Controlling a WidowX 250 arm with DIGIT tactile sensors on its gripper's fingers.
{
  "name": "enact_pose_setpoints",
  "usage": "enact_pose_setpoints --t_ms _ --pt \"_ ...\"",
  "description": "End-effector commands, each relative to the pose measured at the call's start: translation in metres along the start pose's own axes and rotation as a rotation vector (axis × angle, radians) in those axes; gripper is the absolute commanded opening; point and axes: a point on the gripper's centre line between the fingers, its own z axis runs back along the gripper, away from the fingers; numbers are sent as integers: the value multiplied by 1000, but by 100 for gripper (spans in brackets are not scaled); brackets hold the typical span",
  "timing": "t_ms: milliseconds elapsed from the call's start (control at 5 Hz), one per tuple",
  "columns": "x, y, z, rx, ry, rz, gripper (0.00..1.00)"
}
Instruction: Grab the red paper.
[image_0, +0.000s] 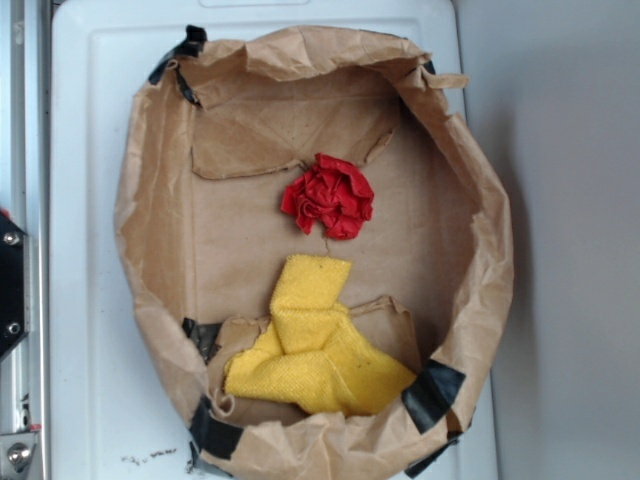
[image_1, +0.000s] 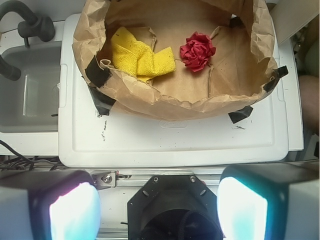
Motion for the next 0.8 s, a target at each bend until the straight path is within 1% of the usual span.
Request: enact_pose_setpoints --t_ms 0,200,400,600 --pt "0 0 0 0 0 0 100" --pt "26 17 -6 18 -37 -7 100" --pt "78 55 -17 35 -36 -71 100" --pt "78 55 -17 35 -36 -71 100"
